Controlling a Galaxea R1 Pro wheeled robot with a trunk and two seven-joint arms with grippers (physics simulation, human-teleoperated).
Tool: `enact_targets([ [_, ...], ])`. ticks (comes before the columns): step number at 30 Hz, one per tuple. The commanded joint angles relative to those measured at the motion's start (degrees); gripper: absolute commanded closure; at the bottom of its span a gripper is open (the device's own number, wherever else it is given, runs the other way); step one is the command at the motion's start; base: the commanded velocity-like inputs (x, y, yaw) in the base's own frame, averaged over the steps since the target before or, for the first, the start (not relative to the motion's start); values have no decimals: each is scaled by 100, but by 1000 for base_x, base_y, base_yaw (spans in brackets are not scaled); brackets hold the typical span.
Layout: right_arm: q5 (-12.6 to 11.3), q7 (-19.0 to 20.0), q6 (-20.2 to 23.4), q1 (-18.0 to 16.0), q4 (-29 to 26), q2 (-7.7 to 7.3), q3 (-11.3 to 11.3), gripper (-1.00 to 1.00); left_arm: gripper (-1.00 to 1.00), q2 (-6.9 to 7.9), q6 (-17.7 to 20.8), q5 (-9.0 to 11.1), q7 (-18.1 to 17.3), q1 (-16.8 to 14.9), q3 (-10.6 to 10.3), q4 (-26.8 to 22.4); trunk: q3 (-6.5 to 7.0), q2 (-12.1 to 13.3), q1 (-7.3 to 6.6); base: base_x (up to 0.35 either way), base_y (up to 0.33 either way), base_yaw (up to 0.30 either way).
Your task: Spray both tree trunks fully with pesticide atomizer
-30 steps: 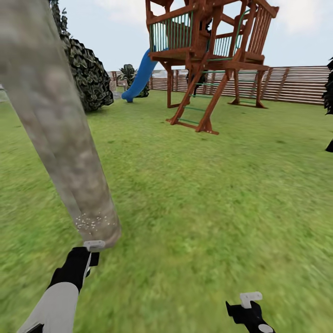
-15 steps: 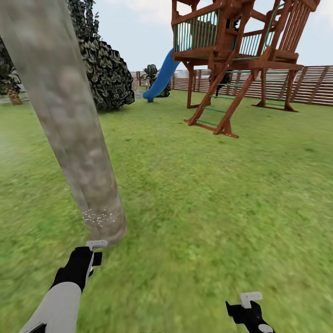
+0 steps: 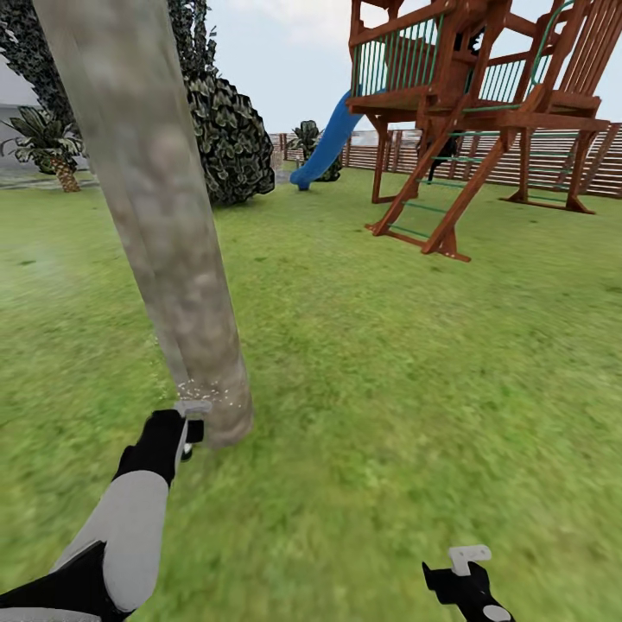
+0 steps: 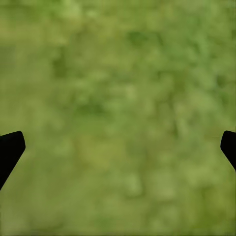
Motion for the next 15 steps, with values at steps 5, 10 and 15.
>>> enact_targets([
  [5, 26, 35, -13, -2, 2, -1, -48, -100, 100, 5, 300, -51, -72, -6, 30, -19, -5, -2, -1, 80, -92, 0],
  [10, 26, 35, -13, -2, -1, -1, -49, -100, 100, -3, 310, -52, -74, -17, 30, -19, -5, -2, -1, 169, -229, 0],
  [15, 26, 35, -13, -4, -2, -1, -49, -100, 100, -11, 311, -51, -74, -28, 30, -19, -5, -2, -1, 21, -269, 0],
])
